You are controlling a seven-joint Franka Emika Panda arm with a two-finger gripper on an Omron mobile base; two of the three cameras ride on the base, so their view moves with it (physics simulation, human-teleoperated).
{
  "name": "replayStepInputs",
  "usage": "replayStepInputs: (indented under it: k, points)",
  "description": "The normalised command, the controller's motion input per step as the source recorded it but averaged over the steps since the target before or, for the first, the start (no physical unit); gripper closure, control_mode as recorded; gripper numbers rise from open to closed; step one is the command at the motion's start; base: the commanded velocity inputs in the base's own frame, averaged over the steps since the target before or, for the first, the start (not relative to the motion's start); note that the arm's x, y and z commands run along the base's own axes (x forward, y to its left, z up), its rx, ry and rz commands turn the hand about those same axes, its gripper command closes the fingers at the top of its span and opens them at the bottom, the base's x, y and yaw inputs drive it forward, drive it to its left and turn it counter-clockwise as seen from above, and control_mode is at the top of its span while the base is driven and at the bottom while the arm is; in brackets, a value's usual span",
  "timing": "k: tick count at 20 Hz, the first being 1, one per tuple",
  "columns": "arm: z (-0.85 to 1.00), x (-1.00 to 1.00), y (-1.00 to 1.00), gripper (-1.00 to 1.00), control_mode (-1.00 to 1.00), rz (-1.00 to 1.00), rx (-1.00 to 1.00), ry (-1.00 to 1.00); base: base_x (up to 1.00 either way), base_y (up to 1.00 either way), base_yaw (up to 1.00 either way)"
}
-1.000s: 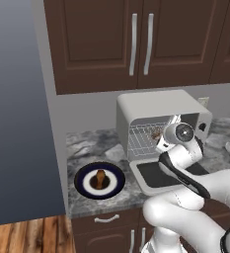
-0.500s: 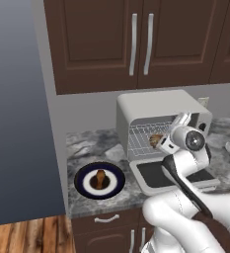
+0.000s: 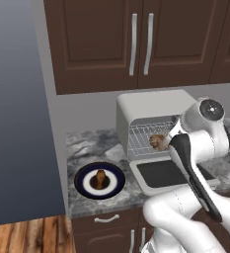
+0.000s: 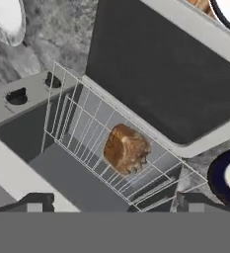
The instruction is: Open the toaster oven door. Place the bread on the top rack in the toaster oven and place the chicken drumstick on the bottom rack.
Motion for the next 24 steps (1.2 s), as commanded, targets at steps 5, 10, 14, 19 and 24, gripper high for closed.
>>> replayStepInputs:
  k: [5,10,14,19,24]
  points:
    - [-0.67,-0.42,-0.68,-1.00,-1.00,-0.01,0.02,0.51,0.00,0.00,0.00]
    - [-0.77,-0.01,0.02,-1.00,-1.00,-0.11,0.13,0.44,0.00,0.00,0.00]
    - [-0.75,0.04,0.19,-1.00,-1.00,-0.24,0.08,0.07,0.00,0.00,0.00]
    - [-0.52,0.13,0.18,-1.00,-1.00,-0.34,0.00,0.00,0.00,0.00,0.00]
    - [-0.28,0.35,0.06,-1.00,-1.00,-0.30,0.00,0.00,0.00,0.00,0.00]
